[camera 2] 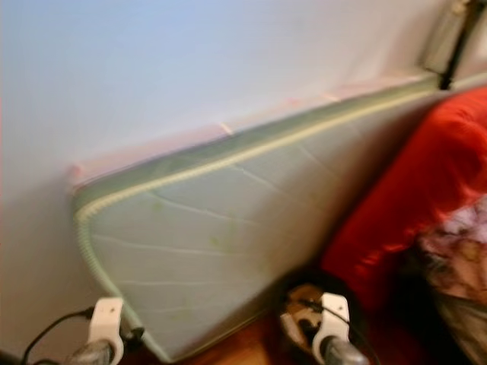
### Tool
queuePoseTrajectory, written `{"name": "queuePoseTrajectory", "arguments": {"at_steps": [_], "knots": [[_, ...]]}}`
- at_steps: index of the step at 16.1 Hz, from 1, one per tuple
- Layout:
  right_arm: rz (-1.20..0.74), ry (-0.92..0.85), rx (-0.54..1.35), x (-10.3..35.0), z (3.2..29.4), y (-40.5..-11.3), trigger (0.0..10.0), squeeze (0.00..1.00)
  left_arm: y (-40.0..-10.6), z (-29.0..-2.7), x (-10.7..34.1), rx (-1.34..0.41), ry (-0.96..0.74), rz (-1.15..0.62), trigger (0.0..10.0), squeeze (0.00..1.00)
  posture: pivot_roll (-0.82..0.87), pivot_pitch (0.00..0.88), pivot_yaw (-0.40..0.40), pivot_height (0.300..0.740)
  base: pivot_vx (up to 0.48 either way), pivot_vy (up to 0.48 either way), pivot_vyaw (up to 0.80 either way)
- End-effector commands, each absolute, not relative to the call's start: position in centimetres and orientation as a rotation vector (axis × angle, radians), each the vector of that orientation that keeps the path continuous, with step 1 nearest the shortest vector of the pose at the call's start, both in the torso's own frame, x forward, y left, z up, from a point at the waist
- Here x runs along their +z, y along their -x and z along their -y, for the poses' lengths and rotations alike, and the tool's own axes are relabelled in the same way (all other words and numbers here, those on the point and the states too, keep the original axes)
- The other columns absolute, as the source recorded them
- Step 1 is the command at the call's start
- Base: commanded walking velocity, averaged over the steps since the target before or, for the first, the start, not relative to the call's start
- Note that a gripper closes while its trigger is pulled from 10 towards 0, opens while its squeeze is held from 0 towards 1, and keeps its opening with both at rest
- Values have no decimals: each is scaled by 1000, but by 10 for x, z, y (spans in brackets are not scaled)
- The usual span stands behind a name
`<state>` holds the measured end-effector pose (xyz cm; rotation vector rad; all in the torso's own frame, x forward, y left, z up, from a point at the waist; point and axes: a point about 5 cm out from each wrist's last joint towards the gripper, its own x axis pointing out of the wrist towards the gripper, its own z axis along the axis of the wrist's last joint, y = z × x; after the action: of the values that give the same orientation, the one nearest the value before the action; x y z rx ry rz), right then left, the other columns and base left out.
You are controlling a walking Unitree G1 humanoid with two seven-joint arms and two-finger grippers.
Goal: Clean up the room
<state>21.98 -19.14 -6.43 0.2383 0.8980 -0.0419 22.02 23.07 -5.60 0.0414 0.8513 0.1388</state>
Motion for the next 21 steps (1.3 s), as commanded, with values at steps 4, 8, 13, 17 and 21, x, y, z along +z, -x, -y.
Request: {"name": "queuePoseTrajectory", "arguments": {"at_steps": [4, 8, 13, 17, 21], "knots": [[-902, -240, -57, -65, 195, -218, 10000, 0, -222, -228, -56, 134, -38, -854, 10000, 0, 39, 0, -32, 740, 0, -366, -345], [-902, -241, -62, -65, 195, -218, 10000, 0, -222, -228, -56, 132, -37, -854, 10000, 0, 39, 0, -32, 740, 0, -363, 0], [-890, -251, -68, -65, 196, -218, 10000, 0, -222, -228, -56, 130, -35, -854, 10000, 0, 35, 0, -32, 740, 0, -359, 0], [-891, -253, -69, -65, 195, -218, 10000, 0, -222, -228, -56, 128, -36, -854, 10000, 0, 33, 0, -30, 740, 0, -354, 0], [-892, -254, -69, -65, 195, -218, 10000, 0, -222, -228, -56, 127, -34, -853, 10000, 0, 32, 0, -31, 740, 0, -345, 0]]}}
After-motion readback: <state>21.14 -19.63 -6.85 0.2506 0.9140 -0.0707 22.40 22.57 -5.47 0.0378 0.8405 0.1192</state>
